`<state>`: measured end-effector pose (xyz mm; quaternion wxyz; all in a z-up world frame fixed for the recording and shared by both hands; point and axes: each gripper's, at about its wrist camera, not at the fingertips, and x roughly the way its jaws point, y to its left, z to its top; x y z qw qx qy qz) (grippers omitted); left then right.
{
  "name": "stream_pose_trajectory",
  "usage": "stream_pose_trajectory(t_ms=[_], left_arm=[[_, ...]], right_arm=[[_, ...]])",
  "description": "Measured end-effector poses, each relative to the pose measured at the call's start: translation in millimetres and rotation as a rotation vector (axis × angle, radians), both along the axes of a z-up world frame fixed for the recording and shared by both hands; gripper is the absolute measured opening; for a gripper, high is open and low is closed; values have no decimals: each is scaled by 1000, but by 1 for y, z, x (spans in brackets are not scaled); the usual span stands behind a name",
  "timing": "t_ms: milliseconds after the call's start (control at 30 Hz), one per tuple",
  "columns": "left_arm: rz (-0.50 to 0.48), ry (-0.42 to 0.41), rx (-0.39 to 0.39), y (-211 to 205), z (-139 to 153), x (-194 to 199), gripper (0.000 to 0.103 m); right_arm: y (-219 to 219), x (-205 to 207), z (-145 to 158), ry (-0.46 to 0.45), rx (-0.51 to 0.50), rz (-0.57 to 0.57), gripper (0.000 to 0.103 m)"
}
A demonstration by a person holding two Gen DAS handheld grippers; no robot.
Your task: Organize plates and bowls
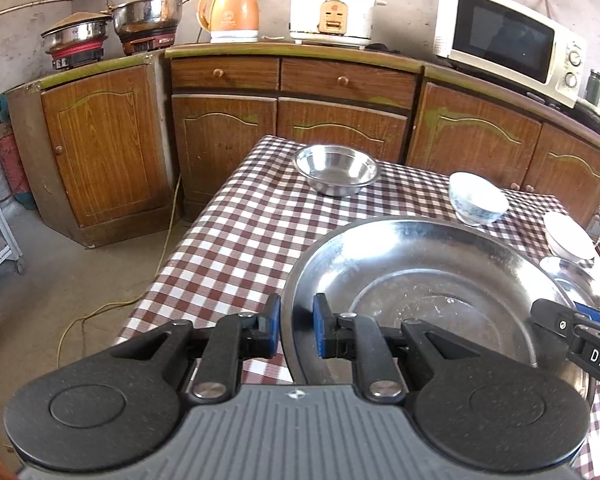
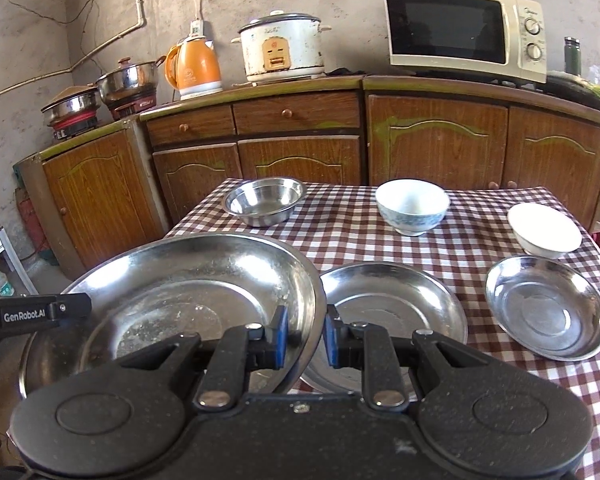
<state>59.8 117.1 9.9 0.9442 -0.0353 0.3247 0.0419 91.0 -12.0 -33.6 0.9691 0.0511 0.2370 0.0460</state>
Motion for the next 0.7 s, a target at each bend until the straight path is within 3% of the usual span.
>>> stream_pose_trajectory(t_ms=[700], left_arm=[[-101, 2, 6, -50, -3, -21, 17]], right_arm=[[-54, -43, -2, -2, 25, -93, 24]])
